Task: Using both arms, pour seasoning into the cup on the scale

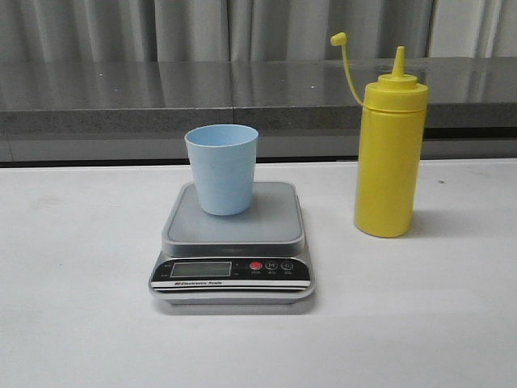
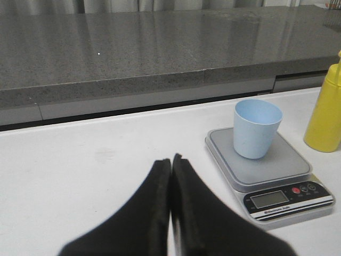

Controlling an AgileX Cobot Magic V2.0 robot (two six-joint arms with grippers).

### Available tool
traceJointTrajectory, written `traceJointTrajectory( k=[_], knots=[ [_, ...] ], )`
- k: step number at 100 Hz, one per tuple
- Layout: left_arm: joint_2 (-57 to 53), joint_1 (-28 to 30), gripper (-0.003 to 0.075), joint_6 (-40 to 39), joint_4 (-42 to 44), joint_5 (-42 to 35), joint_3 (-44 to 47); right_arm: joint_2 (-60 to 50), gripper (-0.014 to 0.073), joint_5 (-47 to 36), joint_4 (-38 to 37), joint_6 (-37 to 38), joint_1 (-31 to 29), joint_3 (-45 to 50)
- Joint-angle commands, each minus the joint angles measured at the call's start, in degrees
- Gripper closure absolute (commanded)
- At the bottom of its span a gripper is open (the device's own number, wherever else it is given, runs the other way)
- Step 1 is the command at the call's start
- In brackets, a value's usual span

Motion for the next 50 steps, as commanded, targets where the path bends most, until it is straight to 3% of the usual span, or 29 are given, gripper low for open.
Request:
traceJointTrajectory(
  k=[1, 27, 50],
  knots=[
    [0.5, 0.5, 0.0741, -0.6, 2.9, -5.4, -1.3, -1.3, 0.0662, -4.5, -0.6, -0.1, -0.2, -1.1],
    [-1.6, 7.2, 0.0741, -3.6, 5.6, -25.0, 8.5, -1.3, 0.0662, -4.5, -0.6, -0.1, -0.2, -1.1],
    [-9.3, 10.3, 0.0741, -3.6, 5.6, -25.6, 18.1, -1.3, 0.0662, -4.5, -0.6, -0.1, -0.2, -1.1]
  ],
)
